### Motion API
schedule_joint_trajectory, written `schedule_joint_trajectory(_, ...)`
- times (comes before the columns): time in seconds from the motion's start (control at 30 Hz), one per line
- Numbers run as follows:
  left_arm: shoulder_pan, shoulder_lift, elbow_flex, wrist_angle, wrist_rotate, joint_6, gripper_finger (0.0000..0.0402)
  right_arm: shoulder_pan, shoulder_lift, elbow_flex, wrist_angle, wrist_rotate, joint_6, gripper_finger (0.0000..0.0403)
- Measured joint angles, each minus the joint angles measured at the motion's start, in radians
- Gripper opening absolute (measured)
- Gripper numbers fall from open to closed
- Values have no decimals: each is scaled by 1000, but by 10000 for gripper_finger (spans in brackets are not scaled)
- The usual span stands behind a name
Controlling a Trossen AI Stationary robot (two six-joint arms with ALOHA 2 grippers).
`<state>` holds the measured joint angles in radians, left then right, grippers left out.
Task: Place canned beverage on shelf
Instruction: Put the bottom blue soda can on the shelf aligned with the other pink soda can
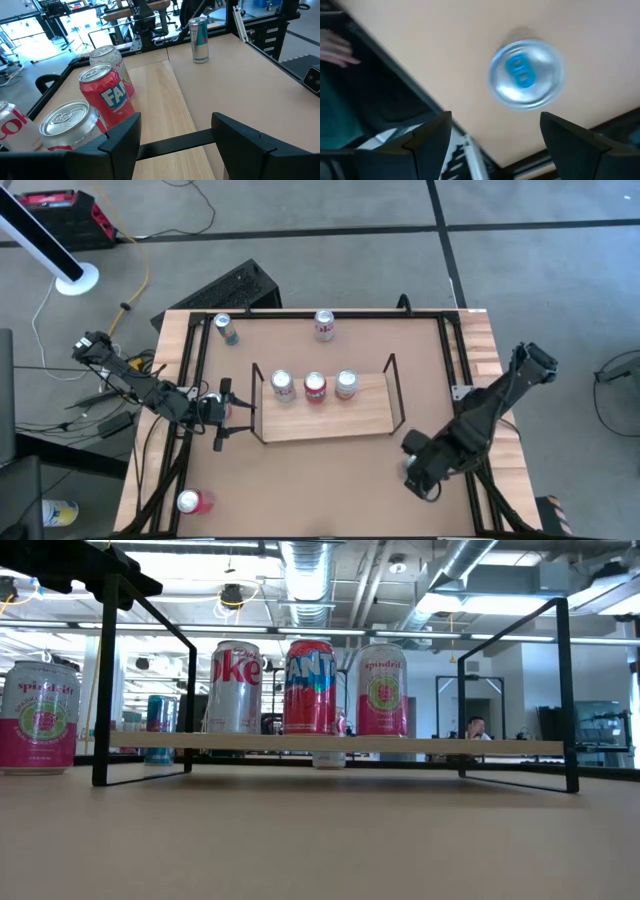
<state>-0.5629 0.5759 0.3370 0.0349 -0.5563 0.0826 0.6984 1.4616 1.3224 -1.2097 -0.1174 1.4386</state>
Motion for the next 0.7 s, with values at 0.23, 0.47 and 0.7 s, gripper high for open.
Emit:
schedule_joint_trajectory(0.23,0,0,0,0,0,0,228,-40,-1,0,11,42,-60,327)
schedule_joint_trajectory(0.47,0,0,0,0,0,0,228,-61,0,0,10,41,-62,327)
schedule_joint_trajectory(0.7,0,0,0,0,0,0,228,-60,0,0,10,40,-170,327)
